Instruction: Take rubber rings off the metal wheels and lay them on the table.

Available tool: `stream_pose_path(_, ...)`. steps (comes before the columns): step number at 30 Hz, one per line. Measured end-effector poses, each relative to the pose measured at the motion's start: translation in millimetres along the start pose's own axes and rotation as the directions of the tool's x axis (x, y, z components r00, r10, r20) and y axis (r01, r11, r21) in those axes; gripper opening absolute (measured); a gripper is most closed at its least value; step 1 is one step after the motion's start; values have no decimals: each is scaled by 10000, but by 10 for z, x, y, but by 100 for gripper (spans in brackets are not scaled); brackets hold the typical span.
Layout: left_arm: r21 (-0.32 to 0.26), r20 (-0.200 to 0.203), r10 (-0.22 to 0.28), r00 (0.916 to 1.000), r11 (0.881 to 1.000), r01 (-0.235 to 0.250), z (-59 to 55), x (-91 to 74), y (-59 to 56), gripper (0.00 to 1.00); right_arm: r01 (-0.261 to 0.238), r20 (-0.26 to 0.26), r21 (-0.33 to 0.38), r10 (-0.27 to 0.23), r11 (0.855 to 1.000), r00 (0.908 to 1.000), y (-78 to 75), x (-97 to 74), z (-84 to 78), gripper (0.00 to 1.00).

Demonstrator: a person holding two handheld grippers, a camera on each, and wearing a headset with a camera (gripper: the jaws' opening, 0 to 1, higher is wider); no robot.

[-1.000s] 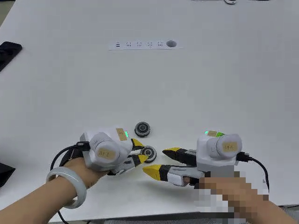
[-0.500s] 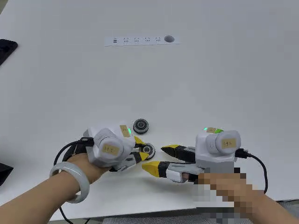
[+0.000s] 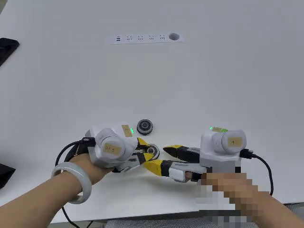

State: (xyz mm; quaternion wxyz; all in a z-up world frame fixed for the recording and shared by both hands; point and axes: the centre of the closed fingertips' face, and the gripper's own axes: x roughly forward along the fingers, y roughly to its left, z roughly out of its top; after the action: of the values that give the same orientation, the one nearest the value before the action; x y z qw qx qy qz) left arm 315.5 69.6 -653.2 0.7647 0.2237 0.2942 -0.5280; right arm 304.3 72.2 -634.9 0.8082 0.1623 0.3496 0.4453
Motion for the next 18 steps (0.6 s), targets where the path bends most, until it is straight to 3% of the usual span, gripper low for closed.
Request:
stream_pose_path(10,-155,29,-53,10000,9999,54,-7,-1,7,12,-580,-62,473,584,9972,9983,5,51,1,54)
stream_pose_path(13,-157,26,-54,10000,9999,54,-5,2,7,12,-1025,372,1086,990,9888,9944,64,19,58,53)
stream_pose_path(18,-191,42,-28,10000,9998,29,-5,0,3,12,-737,727,1672,623,9832,9954,-64,-12,108,51)
